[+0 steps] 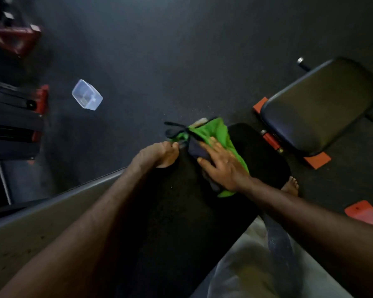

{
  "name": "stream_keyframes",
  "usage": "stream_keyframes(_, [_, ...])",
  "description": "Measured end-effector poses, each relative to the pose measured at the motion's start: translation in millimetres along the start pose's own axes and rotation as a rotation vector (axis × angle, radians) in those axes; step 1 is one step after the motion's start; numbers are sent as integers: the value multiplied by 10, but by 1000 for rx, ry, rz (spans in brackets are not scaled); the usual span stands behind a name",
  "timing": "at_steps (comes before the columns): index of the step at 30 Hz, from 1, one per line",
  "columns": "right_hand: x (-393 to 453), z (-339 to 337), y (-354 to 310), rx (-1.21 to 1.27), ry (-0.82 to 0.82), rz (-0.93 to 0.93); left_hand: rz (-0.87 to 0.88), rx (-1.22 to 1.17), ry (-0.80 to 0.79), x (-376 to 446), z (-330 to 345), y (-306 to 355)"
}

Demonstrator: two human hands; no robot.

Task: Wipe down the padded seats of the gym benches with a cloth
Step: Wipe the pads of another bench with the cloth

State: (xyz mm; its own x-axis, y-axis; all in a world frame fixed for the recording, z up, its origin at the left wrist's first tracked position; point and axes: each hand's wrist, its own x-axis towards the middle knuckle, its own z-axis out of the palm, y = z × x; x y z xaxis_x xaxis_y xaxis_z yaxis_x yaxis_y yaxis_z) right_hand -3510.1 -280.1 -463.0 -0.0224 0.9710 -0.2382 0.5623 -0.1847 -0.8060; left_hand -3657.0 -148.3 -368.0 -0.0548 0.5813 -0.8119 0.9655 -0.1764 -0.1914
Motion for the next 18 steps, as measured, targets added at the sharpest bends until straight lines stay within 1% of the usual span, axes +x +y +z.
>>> stream_keyframes(1, [104, 32, -61, 17, -11, 142, -5, -3, 41, -27, -4, 24])
stream_keyframes(2, [158, 91, -198, 12, 6, 211, 4, 14, 83, -65, -12, 26])
stream_keyframes(3, [147, 167, -320, 6, 48, 180, 21, 58, 123, -106, 11, 37])
stream_keyframes(4, [87, 230, -401, 24, 76, 87, 13, 85, 151, -143, 43, 40])
stream_keyframes(6, [-41, 198, -316, 49, 15, -93, 38, 161, 228, -199, 97, 45])
stream_keyframes(7, [1, 137, -192, 28, 7, -122, 53, 195, 251, -211, 108, 31])
stream_keyframes(8, [75, 79, -96, 2, 28, -92, 56, 198, 256, -191, 114, 26])
stream_keyframes(9, [160, 34, -56, 5, 53, 10, 39, 193, 254, -156, 123, 29])
stream_keyframes(11, [343, 56, -152, 40, 28, 236, 20, 183, 256, -115, 123, 49])
stream_keyframes(12, [374, 117, -259, 29, 13, 266, 40, 195, 267, -108, 123, 48])
stream_keyframes(13, [321, 145, -376, 19, 8, 226, 75, 218, 286, -101, 141, 37])
stream_keyframes(14, [231, 172, -419, 27, 13, 128, 96, 235, 306, -120, 149, 20])
stream_keyframes(16, [95, 132, -264, 37, -27, -63, 110, 234, 332, -129, 149, -6])
stream_keyframes(17, [143, 75, -132, 9, -47, -87, 112, 238, 338, -136, 156, -13])
stream_keyframes(18, [231, 42, -16, -20, -47, -55, 98, 232, 331, -157, 145, 2])
